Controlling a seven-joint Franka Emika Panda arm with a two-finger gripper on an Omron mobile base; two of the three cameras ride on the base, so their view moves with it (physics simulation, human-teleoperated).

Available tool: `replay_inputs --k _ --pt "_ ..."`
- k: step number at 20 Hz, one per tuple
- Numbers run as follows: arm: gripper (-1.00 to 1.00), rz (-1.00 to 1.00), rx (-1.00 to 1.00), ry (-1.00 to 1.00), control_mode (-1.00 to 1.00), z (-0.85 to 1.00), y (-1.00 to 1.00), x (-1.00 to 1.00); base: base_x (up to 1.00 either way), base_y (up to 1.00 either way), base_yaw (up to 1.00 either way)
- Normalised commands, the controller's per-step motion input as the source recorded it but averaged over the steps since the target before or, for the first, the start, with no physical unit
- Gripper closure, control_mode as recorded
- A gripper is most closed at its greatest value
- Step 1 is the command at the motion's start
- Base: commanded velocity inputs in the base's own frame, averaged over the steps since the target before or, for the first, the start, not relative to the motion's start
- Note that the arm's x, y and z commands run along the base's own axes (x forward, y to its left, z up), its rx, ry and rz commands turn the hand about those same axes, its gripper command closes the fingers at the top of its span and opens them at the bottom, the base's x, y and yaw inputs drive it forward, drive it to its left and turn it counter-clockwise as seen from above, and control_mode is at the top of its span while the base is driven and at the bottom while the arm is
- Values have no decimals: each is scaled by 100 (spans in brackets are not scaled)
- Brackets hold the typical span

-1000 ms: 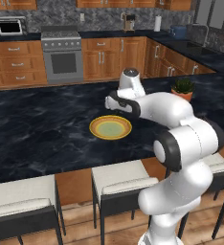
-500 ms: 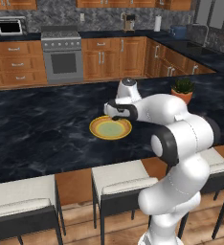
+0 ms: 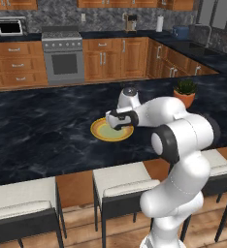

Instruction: Retrieve the butter from the fridge and place it on a plate on the dining table. Then retrieve the butter knife by the fridge and place it near the plate.

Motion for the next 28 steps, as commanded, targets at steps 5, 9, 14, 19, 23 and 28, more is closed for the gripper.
replay_inputs --k 5,9,14,19,23,28 --pt "100 0 0 -2 -100 -38 0 5 0 0 0" --pt "100 0 0 0 -100 -34 0 10 0 0 0" --pt "100 0 0 -1 -100 -28 0 10 0 0 0" --pt "100 0 0 -1 -100 -22 0 7 0 0 0" --pt "100 0 0 0 -100 -8 0 6 0 0 0" --pt "100 0 0 1 -100 0 3 13 0 0 0"
